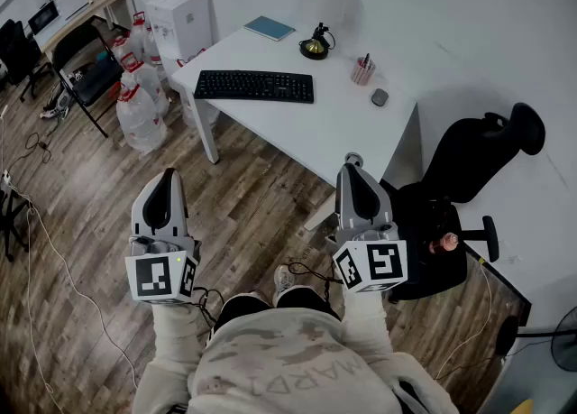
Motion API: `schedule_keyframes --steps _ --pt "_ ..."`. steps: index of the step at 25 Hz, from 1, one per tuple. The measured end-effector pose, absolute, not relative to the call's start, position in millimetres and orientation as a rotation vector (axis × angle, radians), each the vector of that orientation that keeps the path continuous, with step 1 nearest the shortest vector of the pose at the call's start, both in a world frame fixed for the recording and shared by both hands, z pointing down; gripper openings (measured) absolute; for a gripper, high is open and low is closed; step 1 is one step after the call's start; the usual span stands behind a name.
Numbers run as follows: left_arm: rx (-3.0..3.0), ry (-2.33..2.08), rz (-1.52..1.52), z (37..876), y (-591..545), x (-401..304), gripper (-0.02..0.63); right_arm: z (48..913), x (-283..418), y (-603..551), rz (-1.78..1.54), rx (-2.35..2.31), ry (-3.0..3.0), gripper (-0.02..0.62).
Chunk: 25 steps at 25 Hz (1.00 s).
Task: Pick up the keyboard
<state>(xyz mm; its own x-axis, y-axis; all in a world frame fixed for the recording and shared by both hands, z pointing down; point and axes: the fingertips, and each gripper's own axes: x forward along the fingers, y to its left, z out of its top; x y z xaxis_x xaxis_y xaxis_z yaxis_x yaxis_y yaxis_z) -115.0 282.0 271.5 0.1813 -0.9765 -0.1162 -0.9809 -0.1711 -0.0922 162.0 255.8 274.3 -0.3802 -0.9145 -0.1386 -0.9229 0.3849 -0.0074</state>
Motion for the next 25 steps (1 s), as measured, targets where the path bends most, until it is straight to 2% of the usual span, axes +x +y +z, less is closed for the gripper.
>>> schedule_keyframes --steps 25 --pt "-2.308 1.873 0.047 273.8 273.9 -138.5 0.006 271.7 132.3 248.7 0.181 -1.671 2.5 0.01"
